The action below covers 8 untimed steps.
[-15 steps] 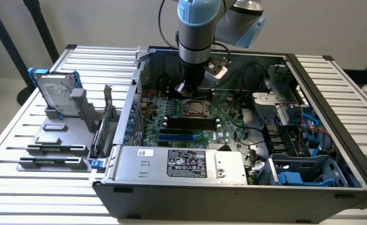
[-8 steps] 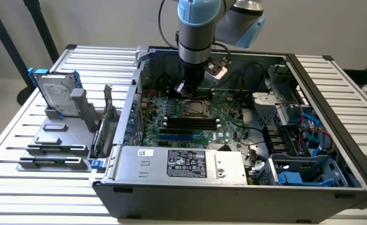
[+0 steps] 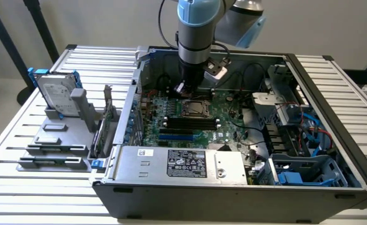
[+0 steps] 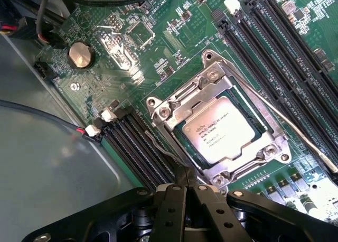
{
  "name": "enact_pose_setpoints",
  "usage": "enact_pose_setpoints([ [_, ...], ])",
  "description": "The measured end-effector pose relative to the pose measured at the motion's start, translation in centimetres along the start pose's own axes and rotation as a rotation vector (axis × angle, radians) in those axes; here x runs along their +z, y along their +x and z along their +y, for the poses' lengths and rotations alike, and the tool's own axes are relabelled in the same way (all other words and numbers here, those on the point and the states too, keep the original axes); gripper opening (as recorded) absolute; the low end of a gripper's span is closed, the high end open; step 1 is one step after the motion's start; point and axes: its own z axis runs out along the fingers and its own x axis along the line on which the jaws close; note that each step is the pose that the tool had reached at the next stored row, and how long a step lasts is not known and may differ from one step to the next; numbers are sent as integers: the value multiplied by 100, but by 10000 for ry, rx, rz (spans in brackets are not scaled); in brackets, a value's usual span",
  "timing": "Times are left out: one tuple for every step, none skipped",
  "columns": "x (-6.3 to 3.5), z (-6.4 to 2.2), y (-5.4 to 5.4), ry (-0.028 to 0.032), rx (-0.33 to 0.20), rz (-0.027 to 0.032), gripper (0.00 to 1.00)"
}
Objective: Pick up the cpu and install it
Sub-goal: 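Install the first cpu locking lever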
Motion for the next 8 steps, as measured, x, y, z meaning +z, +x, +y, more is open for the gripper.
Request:
enact_pose_setpoints([
  [-1,-6,-6,-5,30,2,11],
  [-1,-12,-11,-9,59,4,11],
  [-2,-16,-13,-13,87,6,11],
  [-2,-16,-14,-17,112,9,11],
  [-2,-16,-13,-22,136,13,11],
  [-2,-18,-12,-28,161,13,11],
  [-2,-20,-11,-33,183,14,11],
  [-1,-22,-9,-37,204,18,11],
])
